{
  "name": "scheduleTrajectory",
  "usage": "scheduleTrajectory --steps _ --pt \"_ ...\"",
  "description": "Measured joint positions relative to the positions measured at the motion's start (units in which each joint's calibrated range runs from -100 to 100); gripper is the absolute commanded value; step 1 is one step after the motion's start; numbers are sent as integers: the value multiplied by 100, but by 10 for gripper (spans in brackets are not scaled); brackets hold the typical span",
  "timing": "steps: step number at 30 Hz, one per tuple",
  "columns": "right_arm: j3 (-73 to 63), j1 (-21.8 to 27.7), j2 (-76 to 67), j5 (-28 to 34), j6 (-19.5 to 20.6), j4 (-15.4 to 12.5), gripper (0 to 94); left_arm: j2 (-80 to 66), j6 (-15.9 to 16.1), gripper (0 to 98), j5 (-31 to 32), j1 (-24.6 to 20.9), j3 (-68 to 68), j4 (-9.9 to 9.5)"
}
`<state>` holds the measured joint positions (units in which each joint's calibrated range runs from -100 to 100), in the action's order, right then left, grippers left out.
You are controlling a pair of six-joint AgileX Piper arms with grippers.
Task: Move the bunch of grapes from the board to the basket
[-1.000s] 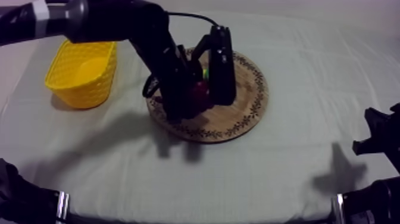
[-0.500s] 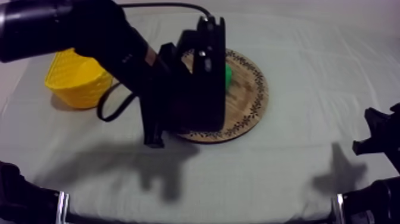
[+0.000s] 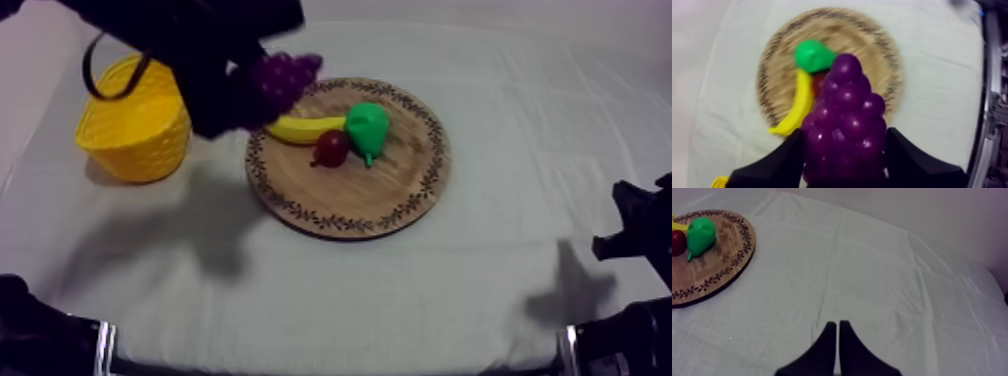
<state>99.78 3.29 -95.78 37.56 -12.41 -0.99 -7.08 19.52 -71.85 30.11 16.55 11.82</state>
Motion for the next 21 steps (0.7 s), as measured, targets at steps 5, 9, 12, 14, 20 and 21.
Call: scheduleTrajectory --steps 5,9,12,14,20,21 --pt "0 0 0 0 0 0 3 96 29 382 9 -603 -42 5" --pt "0 0 0 0 0 0 3 129 56 381 123 -1115 199 10" --pt "0 0 0 0 0 0 3 131 58 377 213 -1476 450 15" --pt "0 0 0 0 0 0 3 146 41 373 270 -1715 589 21" --pt "0 0 0 0 0 0 3 283 -105 355 328 -2276 474 26" --pt "0 0 0 0 0 0 3 302 -142 352 328 -2336 432 32"
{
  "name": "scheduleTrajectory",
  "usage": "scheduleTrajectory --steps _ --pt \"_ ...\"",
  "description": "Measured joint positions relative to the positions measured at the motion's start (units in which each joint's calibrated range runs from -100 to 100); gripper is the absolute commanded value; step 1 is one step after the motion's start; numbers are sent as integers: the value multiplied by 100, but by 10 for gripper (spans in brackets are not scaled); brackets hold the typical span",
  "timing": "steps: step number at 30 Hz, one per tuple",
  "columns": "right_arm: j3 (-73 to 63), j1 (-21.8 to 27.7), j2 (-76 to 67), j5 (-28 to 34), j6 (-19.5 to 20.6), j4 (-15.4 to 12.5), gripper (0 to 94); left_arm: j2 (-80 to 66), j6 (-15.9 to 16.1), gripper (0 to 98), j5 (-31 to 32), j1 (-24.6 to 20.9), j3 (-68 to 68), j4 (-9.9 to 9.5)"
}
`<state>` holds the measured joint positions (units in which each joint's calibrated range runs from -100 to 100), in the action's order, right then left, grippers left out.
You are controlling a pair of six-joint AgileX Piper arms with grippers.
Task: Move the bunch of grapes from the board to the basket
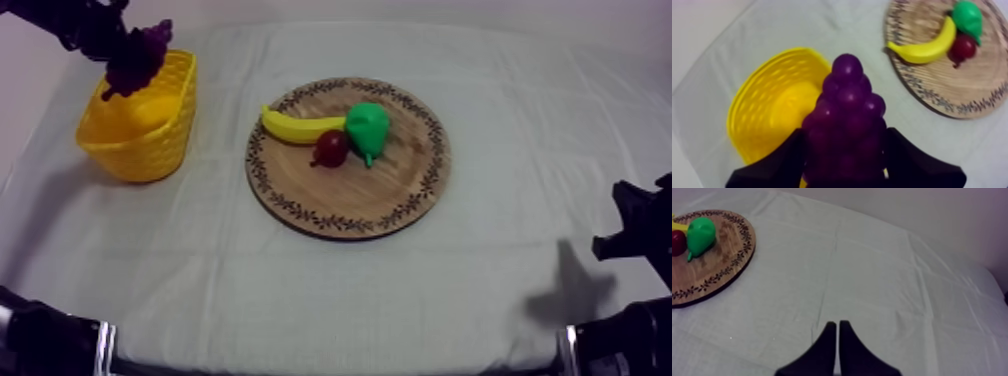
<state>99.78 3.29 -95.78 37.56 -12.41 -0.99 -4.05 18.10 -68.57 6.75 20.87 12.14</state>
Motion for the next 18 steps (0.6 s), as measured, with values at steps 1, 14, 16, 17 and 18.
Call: scheduleTrajectory --steps 1,14,16,17,18 --pt "0 0 0 0 0 0 3 31 -33 351 -2 -74 -56 0" --pt "0 0 0 3 0 0 3 710 -351 341 130 -663 -419 -7" --pt "0 0 0 3 0 0 3 849 -358 339 211 -703 -353 -7" --pt "0 0 0 3 0 0 3 930 -358 339 258 -713 -310 -7" --pt "0 0 0 3 0 0 3 1015 -358 340 304 -717 -264 -7"
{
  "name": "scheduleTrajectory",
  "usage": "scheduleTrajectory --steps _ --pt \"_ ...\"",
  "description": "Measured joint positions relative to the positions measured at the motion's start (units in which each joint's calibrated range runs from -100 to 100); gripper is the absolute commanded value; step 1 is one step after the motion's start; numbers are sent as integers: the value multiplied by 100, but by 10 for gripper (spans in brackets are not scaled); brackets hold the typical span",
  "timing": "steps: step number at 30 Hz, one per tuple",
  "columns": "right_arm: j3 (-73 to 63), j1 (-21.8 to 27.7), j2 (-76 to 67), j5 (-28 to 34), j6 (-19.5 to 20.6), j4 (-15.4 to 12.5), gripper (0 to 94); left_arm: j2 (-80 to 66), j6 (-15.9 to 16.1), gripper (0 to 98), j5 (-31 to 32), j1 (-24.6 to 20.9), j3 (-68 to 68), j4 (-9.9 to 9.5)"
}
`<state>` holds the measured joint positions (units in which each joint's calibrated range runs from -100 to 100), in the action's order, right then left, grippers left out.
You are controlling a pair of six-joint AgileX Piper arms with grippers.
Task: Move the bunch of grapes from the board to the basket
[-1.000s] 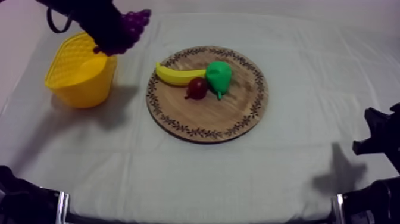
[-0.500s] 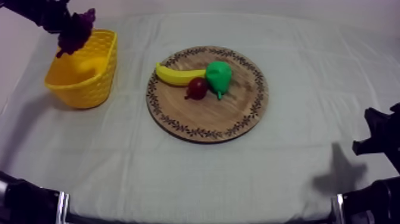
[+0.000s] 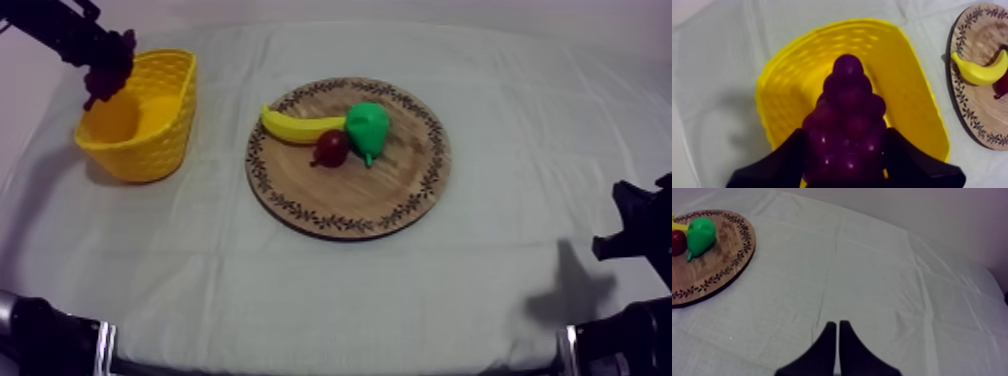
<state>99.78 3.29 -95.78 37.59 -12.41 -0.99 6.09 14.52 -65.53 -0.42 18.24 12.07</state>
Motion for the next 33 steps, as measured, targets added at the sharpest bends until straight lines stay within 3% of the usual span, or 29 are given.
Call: scheduleTrajectory --steps 20,26,33 --pt "0 0 0 0 0 0 3 1352 -8 365 812 125 132 -8" --pt "0 0 0 0 0 0 3 1058 49 699 1266 159 472 53" --pt "0 0 0 -9 0 0 3 442 -46 758 2166 197 1143 78"
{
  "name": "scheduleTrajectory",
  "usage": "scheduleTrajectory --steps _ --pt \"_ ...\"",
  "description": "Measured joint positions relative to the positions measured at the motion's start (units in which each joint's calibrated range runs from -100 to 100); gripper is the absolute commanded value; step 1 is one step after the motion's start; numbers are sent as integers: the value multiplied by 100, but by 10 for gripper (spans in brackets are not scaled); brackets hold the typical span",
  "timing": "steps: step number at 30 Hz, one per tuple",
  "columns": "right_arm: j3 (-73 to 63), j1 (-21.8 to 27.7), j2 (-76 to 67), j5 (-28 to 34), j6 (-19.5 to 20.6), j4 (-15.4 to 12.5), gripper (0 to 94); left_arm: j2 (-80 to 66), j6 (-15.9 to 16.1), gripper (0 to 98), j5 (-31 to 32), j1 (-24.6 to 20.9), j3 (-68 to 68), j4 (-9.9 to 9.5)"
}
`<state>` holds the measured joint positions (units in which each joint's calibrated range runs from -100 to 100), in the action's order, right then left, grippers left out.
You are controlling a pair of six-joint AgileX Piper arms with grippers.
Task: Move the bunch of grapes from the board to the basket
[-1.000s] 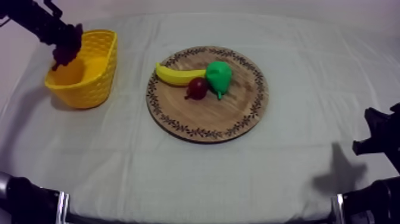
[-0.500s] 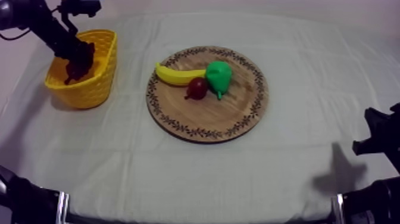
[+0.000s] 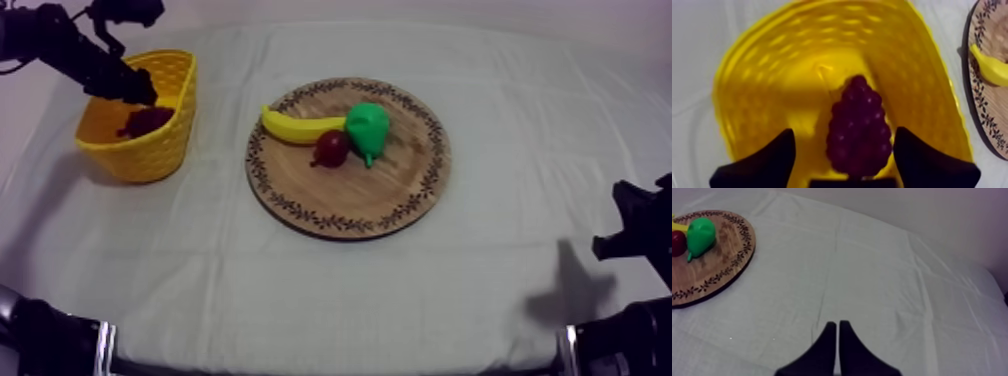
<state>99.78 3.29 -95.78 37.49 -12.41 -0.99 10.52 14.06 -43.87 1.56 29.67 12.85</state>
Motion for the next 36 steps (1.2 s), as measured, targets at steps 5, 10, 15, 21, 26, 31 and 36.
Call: scheduleTrajectory --steps 5,10,15,21,26,31,36 --pt "0 0 0 0 0 0 3 -321 3 732 175 8 200 -6" --pt "0 0 0 0 0 0 3 -689 8 609 338 22 555 -6" --pt "0 0 0 10 0 0 3 -1184 -52 386 684 31 1116 -11" --pt "0 0 0 10 0 0 3 -1841 -96 89 1169 35 2055 -6" --pt "0 0 0 10 0 0 3 -2454 -64 16 1559 51 2923 5" --pt "0 0 0 10 0 0 3 -3206 -49 3 1979 90 3864 11" --pt "0 0 0 10 0 0 3 -4177 -40 1 2248 82 4830 17"
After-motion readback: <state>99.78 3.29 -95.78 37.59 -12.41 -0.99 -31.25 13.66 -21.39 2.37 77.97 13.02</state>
